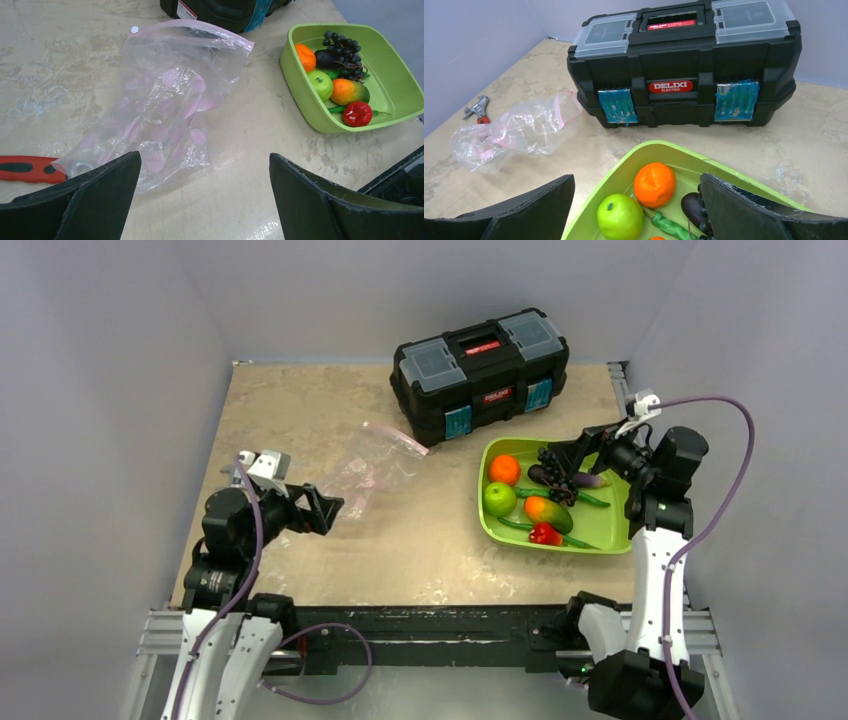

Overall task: Open the zip-top bag and remove the fake food
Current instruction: Reset both arms

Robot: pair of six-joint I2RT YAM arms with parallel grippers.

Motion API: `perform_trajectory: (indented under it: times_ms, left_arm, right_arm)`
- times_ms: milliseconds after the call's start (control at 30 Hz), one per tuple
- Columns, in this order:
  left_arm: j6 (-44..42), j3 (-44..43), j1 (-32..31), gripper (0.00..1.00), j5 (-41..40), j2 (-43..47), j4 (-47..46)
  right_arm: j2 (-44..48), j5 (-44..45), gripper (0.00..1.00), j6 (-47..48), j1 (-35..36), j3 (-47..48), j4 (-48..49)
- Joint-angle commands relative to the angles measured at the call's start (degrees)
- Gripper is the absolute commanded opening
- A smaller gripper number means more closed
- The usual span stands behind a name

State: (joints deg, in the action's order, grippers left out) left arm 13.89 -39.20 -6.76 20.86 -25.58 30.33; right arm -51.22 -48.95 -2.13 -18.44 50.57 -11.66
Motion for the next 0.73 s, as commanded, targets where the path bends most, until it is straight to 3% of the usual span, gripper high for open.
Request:
perform_trajectory:
  times_ms: [0,300,500,567,700]
  left_arm:
    - [-0.20,-1.06,0.44,1.00,-0.44,-0.95,-1.85]
    - [-0.27,-0.97,0.43,1.00,-0.47,-1.52,-2.01]
    - [-0.35,-1.05,0.60,1.00,-0.95,-1.23,-1.86]
    - [-0.48,-1.05,0.69,1.00,-1.12,-1.18,-1.70]
    - [-0.85,-1.18,0.91,1.00,-1.76,-1.22,-1.22]
  right_arm:
    - [0.86,-1.82,0.99,1.26,-0.29,1.26,1.11]
    - [0.42,1.92,0.99,-0.94,-0.30,2.25,1.46]
    - [-0.08,-1.62,0.99,0.26,-0.29,1.82,1.33]
    - [-0.19,-3.37,0.99,4.69,-0.29,1.51,0.23]
    - [-0.70,-1.76,0.99,1.64,-0.19,1.91,1.52]
